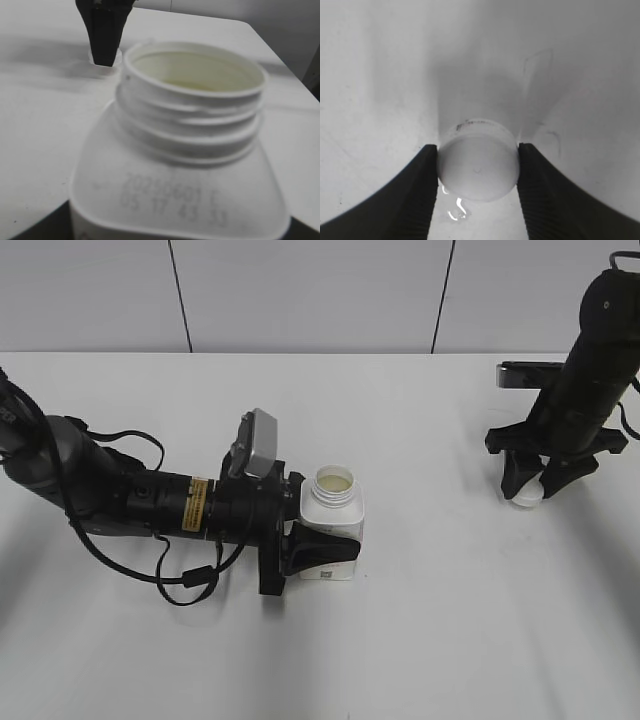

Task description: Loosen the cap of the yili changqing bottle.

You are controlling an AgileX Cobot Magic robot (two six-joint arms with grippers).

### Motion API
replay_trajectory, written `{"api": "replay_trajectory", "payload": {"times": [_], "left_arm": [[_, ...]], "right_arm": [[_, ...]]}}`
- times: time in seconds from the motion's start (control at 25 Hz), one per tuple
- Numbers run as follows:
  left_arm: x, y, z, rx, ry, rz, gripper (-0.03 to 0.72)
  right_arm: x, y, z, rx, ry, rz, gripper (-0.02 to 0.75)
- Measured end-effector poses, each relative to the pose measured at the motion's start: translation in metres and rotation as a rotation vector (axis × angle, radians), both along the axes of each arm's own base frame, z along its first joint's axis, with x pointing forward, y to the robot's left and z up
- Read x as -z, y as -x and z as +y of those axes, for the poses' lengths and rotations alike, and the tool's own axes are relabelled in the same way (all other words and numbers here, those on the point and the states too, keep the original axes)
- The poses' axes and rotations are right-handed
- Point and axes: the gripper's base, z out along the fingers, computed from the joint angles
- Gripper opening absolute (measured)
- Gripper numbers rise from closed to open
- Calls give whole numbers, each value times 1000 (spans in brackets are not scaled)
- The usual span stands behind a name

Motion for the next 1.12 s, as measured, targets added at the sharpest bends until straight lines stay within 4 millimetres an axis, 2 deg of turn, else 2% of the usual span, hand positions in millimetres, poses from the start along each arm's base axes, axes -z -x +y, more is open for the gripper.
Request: {"api": "replay_trajectory", "payload": {"times": [0.12,0.28,0.4,0.96,1.12], "left_arm": [[0,0,0,0,0,0,388],[0,0,0,0,0,0,388],[0,0,0,0,0,0,388],[-1,-1,0,-30,7,45,388],[-1,-2,0,-38,13,55,409]], "right_arm": [[0,0,0,4,-4,-1,397],[0,0,1,9,-6,0,513],[0,0,1,12,-6,4,547],[0,3,1,12,-8,38,556],[0,3,1,12,-8,40,556]]}}
